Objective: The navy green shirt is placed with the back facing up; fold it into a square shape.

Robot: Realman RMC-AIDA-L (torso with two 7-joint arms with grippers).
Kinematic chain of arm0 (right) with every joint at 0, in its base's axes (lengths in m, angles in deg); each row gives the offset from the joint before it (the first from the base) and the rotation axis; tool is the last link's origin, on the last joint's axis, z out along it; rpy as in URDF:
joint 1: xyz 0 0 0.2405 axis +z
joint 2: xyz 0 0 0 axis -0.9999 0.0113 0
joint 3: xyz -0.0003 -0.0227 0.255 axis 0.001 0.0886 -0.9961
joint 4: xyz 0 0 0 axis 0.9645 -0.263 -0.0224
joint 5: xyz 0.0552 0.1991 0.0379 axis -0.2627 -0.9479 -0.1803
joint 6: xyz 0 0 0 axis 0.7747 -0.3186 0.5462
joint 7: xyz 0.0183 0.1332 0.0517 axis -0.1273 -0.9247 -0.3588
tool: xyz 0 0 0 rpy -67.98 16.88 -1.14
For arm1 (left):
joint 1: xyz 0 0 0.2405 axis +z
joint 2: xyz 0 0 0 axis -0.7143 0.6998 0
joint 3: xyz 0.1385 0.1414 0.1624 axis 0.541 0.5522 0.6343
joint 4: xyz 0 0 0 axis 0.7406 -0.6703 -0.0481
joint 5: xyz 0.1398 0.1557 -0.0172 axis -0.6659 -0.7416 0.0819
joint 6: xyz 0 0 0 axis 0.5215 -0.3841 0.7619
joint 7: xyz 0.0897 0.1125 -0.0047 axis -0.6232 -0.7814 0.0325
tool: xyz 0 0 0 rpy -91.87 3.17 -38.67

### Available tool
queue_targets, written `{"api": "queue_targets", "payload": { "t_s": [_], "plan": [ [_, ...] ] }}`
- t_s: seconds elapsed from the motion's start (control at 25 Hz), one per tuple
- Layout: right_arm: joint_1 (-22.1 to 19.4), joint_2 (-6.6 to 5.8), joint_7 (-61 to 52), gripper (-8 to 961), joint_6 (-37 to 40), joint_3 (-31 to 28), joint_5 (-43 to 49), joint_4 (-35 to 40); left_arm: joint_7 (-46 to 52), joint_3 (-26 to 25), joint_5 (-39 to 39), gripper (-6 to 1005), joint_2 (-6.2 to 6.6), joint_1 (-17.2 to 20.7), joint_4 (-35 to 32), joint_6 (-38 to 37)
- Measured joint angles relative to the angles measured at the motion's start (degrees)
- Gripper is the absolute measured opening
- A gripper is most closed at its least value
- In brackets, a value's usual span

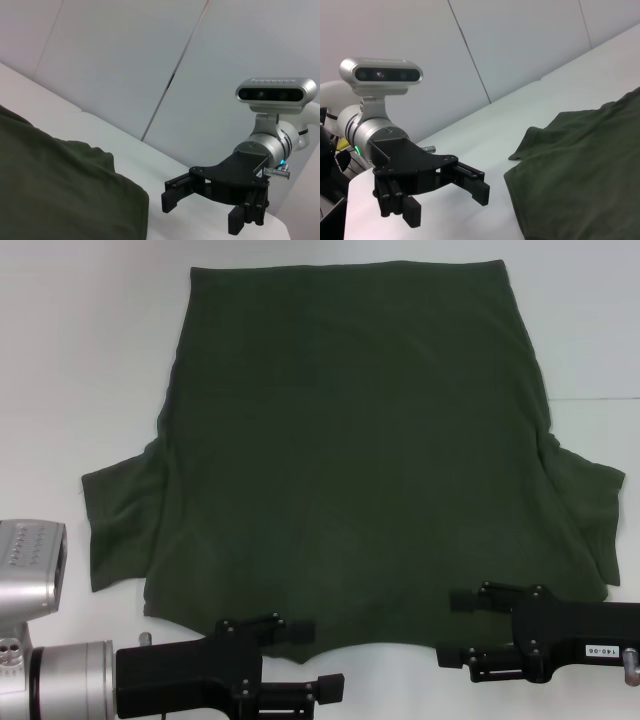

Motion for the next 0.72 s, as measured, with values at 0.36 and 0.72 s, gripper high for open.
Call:
{"api": "queue_targets", "payload": {
  "t_s": [0.36, 0.72],
  "plan": [
    [0.0, 0.08, 0.0, 925, 0.02, 0.0, 0.0, -0.11, 0.01, 0.0, 0.0, 876, -0.08, 0.0, 0.17, -0.21],
    [0.0, 0.93, 0.1, 925, -0.01, -0.13, -0.06, -0.2, 1.0, 0.0, 2.4, 876, -0.09, 0.0, 0.26, 0.0]
  ]
}}
